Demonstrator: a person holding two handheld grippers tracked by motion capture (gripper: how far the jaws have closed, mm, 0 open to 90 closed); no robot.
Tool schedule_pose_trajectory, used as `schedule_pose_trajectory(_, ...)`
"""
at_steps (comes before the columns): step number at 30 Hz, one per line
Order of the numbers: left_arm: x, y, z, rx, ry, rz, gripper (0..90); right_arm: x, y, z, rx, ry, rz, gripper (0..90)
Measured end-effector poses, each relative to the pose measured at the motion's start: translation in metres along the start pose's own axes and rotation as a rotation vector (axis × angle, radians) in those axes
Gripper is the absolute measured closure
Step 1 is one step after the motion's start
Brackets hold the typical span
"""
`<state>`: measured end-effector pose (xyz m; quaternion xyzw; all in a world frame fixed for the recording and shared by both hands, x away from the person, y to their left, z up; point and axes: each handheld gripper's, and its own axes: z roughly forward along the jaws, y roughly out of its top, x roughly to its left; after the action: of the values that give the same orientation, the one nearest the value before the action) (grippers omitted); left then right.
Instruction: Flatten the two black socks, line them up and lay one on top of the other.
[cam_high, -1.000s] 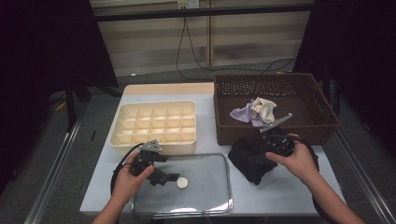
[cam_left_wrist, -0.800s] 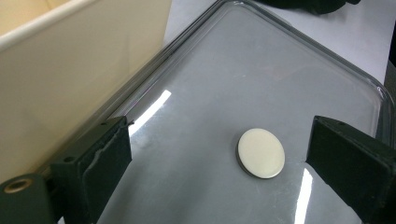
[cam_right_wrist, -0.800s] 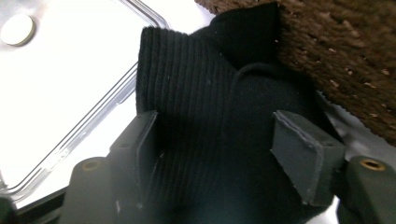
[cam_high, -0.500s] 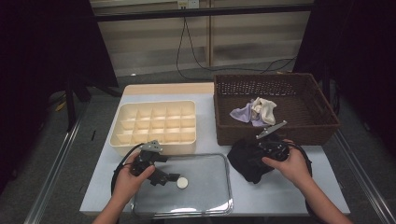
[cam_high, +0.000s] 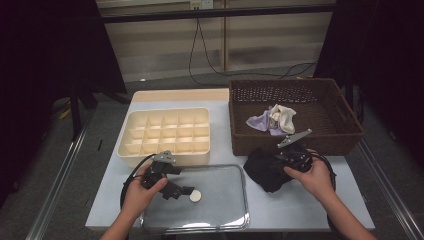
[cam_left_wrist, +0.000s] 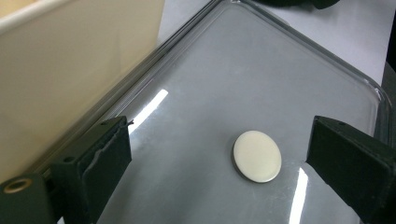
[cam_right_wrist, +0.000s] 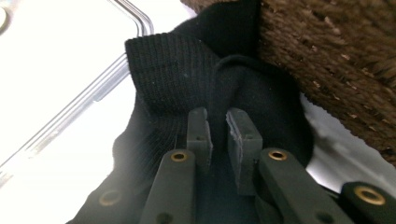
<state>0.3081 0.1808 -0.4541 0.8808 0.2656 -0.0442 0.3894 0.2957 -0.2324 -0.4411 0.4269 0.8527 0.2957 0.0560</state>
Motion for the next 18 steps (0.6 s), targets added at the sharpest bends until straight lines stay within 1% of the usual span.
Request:
schedule_pose_trajectory(1, 0.000, 0.000, 0.000, 0.001, 0.004, 0.003, 6.1, 0.000, 0.000, -0.001, -0.004, 0.002, -0.005, 80.8)
schedule_pose_trajectory(2, -0.001, 0.001, 0.000, -0.004, 0.001, 0.004, 6.0, 0.001, 0.001, -0.003, -0.005, 0.002, -0.003, 80.8)
schedule_pose_trajectory(3, -0.001, 0.001, 0.001, -0.010, -0.011, 0.010, 5.9, 0.002, 0.001, -0.004, -0.012, 0.004, -0.007, 80.9)
schedule_pose_trajectory(4, -0.002, 0.002, 0.001, -0.010, -0.005, 0.009, 5.7, 0.004, 0.002, -0.006, -0.022, 0.006, -0.012, 80.9)
schedule_pose_trajectory(5, -0.002, 0.002, 0.001, -0.012, -0.012, 0.011, 5.6, 0.005, 0.003, -0.008, -0.022, 0.005, -0.017, 80.9)
schedule_pose_trajectory(6, -0.003, 0.003, 0.001, -0.017, -0.014, 0.008, 5.6, 0.006, 0.004, -0.009, -0.031, 0.007, -0.032, 81.0)
schedule_pose_trajectory(8, -0.004, 0.005, 0.002, -0.021, -0.025, 0.009, 5.4, 0.009, 0.005, -0.010, -0.042, 0.012, -0.029, 81.0)
schedule_pose_trajectory(9, -0.006, 0.007, 0.003, -0.026, -0.022, -0.001, 5.4, 0.011, 0.006, -0.011, -0.040, 0.012, -0.035, 81.0)
schedule_pose_trajectory(13, -0.011, 0.015, 0.005, -0.029, -0.030, 0.019, 5.2, 0.017, 0.008, -0.011, -0.052, 0.027, -0.056, 80.9)
schedule_pose_trajectory(14, -0.012, 0.017, 0.006, -0.039, -0.046, 0.018, 5.1, 0.018, 0.008, -0.011, -0.060, 0.027, -0.059, 81.0)
schedule_pose_trajectory(15, -0.013, 0.018, 0.006, -0.041, -0.046, 0.021, 5.1, 0.019, 0.008, -0.011, -0.065, 0.035, -0.062, 80.9)
schedule_pose_trajectory(18, -0.018, 0.026, 0.013, -0.040, -0.050, 0.046, 4.9, 0.024, 0.010, -0.011, -0.066, 0.048, -0.069, 80.9)
